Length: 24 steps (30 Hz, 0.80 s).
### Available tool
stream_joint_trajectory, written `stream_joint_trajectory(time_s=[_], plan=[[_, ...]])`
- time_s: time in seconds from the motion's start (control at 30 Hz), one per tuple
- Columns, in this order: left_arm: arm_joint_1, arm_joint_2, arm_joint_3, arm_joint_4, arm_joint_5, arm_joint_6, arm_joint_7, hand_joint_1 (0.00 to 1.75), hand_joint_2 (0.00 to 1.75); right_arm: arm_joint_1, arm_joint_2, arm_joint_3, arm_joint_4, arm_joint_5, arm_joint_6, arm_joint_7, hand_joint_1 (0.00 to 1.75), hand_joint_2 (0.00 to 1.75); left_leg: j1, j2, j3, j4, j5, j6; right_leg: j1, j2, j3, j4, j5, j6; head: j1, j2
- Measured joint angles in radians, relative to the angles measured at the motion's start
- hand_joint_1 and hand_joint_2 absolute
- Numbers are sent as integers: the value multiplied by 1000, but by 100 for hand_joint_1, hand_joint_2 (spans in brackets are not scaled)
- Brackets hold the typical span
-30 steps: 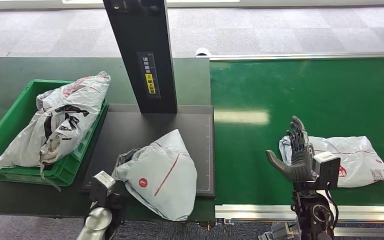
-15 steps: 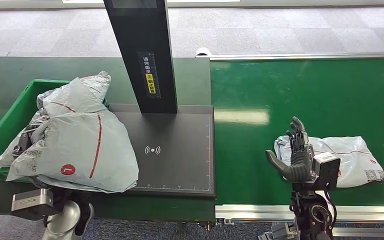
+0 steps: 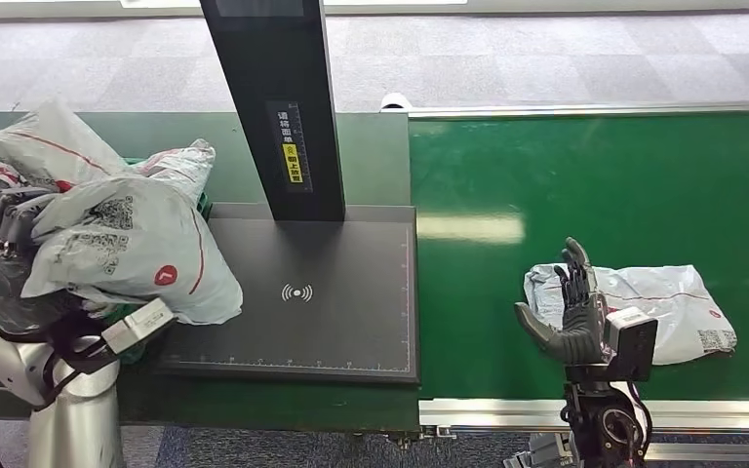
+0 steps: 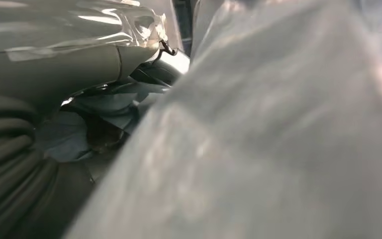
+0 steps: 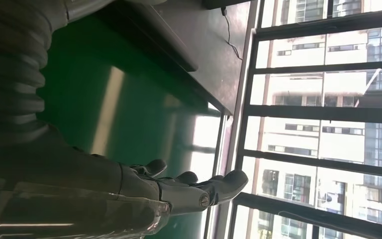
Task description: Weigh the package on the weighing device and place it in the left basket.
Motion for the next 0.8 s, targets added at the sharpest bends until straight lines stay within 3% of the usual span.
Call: stream_joint_trajectory(time_s=[0.1,0.23,0.37,0.5,0.67,0.8], plan=[[-41,7,74,126,-92,0,163,175,0,25,0,-1,-25,4,4,7,0,175,0,2,0,0,0,0,0,2,-1,0,0,-1,0,0],[-64,42,103,248,-105,1,283,175,175,47,0,-5,-48,10,8,13,0,175,0,4,-1,0,0,-1,0,3,-2,0,1,-1,0,0],[-83,87,126,332,-140,1,402,175,175,53,1,-8,-50,20,18,19,0,175,0,5,-1,0,0,-1,0,4,-2,0,1,-1,0,0],[-103,129,186,402,-158,2,435,173,175,57,1,-10,-50,30,29,19,0,175,0,4,-1,0,0,-1,0,4,-3,0,1,-1,0,0],[-137,174,244,511,-149,2,461,140,175,48,1,-10,-50,43,35,19,0,175,0,4,-1,0,0,-1,1,4,-2,1,1,-1,0,0],[-170,208,257,610,-165,3,496,138,175,42,1,-10,-50,47,37,20,0,175,0,4,-1,0,1,-1,1,4,-2,1,1,-1,0,0]])
